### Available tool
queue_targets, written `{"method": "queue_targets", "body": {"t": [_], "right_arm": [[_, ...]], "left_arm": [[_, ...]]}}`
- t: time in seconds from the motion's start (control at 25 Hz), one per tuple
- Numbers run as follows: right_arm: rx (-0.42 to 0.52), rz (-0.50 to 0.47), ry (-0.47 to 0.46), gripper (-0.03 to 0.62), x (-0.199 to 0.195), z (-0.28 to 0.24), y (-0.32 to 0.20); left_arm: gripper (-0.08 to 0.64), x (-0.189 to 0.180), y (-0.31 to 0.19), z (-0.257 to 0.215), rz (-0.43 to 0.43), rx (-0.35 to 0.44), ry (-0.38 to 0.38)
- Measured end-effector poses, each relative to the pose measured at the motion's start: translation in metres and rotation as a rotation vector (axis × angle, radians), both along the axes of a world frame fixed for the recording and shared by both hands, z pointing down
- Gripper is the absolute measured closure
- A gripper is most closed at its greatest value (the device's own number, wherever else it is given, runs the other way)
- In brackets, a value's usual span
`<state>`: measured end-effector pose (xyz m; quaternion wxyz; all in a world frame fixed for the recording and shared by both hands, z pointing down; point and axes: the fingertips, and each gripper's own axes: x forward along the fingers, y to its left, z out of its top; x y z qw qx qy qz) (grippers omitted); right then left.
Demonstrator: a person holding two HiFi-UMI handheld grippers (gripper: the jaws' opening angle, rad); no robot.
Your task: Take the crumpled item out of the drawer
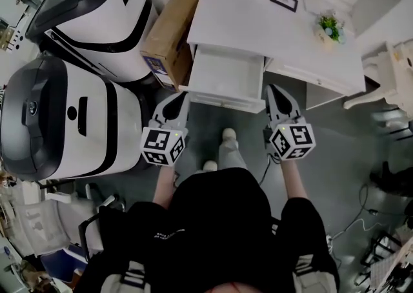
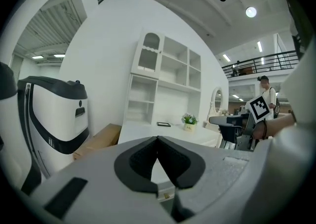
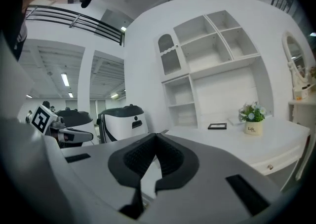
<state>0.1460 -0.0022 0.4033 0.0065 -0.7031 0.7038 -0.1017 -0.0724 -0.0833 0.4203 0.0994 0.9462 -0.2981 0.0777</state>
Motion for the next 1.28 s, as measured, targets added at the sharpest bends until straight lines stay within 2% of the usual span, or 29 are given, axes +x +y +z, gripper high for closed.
{"method": "queue_targets", "body": {"t": [0.2, 0.48, 0.64, 0.84, 1.04, 1.28], "right_arm": [[-0.043, -0.071, -0.006, 0.600, 0.025, 0.018, -0.050], [-0.129, -0.192, -0.035, 0.600, 0.046, 0.051, -0.099], [-0.185, -0.269, -0.055, 0.600, 0.045, 0.074, -0.119], [-0.259, -0.327, -0.075, 0.600, 0.040, 0.107, -0.142], [-0.385, -0.421, -0.101, 0.600, 0.025, 0.153, -0.156], [-0.528, -0.491, -0.122, 0.600, 0.015, 0.207, -0.172]], "left_arm": [[0.562, 0.037, -0.038, 0.018, -0.030, -0.052, -0.009], [0.562, 0.082, -0.072, 0.051, -0.047, -0.135, -0.061], [0.563, 0.094, -0.082, 0.077, -0.070, -0.207, -0.067], [0.562, 0.105, -0.092, 0.107, -0.065, -0.283, -0.111], [0.561, 0.113, -0.099, 0.135, -0.043, -0.364, -0.150], [0.562, 0.122, -0.110, 0.161, -0.010, -0.436, -0.186]]}}
